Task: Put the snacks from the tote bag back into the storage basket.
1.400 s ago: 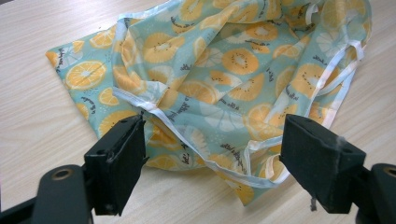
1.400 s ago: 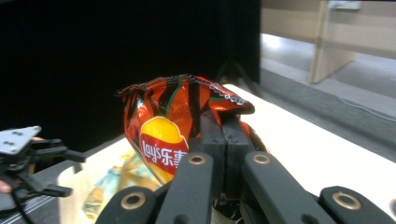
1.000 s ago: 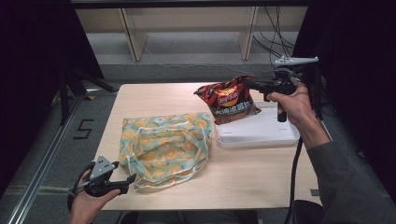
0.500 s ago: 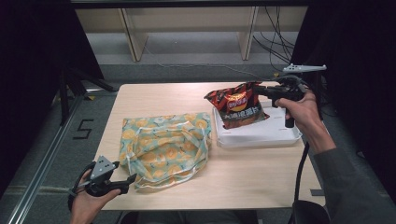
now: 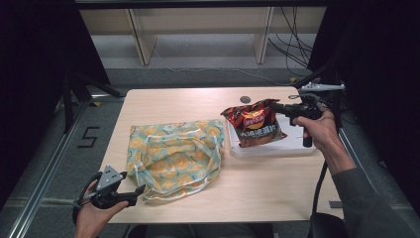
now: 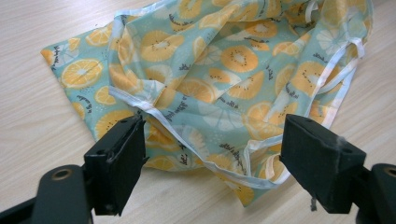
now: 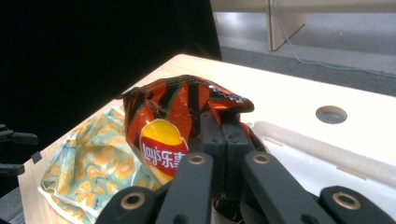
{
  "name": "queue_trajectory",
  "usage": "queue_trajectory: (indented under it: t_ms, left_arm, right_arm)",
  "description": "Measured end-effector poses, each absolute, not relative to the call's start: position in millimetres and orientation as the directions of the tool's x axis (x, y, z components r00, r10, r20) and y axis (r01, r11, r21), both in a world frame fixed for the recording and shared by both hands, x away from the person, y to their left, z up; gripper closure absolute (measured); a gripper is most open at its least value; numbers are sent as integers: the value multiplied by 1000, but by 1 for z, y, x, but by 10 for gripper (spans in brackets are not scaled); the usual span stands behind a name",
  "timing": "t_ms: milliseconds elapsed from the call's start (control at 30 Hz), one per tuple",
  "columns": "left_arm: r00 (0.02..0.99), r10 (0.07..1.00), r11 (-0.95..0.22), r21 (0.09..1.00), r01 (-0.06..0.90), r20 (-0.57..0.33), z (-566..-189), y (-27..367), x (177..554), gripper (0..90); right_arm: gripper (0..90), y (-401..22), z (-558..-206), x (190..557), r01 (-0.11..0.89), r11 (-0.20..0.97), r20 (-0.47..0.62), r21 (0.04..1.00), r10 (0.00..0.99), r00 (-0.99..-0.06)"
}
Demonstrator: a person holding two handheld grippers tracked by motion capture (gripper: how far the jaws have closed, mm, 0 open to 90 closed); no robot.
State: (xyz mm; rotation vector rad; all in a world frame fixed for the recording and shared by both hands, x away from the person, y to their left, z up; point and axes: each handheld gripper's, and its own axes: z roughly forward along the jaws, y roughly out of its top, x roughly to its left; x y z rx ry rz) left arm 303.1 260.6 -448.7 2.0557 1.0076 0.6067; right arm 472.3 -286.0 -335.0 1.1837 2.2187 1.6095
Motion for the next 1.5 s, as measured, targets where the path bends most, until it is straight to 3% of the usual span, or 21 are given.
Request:
queue_trajectory:
  t_ms: [333,367,400,467,567,800,933,1033,1200,1433,1500]
  left_arm:
    - [581,810,-410,789,458,83,-450,260,304,218]
    - [581,810,-410,789,458,83,-450,260,304,218]
    - [589,804,-412,792,451,82,-450,261,305,218]
    - [582,812,-365,813,454,40,-452,259,305,218]
    - [572,819,-369,807,461,48,-452,259,304,218]
    - [584,809,-397,795,458,68,-451,260,305,215]
    - [584,809,-399,794,459,70,-451,261,305,216]
    - [584,809,-399,794,458,70,-451,261,305,216]
    - [584,809,-399,795,456,71,-451,261,305,216]
    - [590,803,-410,794,450,81,-450,262,306,216]
    - [596,799,-413,794,446,80,-451,262,306,215]
  right_arm:
    - [900,-294,-353,471,551,85,346,830,696,-629]
    - [900,-296,-355,474,518,104,308,849,700,-644]
    - [900,-296,-355,472,553,81,342,829,709,-616]
    - [900,-299,-358,474,555,78,341,828,716,-609]
    - [900,-307,-362,479,544,92,307,834,742,-596]
    - [899,-312,-368,484,590,37,353,806,771,-530]
    - [897,-314,-371,490,551,71,290,832,790,-540]
    - [894,-312,-370,490,584,38,336,811,786,-518]
    - [888,-315,-374,496,553,47,304,832,794,-526]
    - [879,-313,-377,502,582,5,351,813,794,-497]
    - [879,-314,-379,505,549,33,311,835,794,-522]
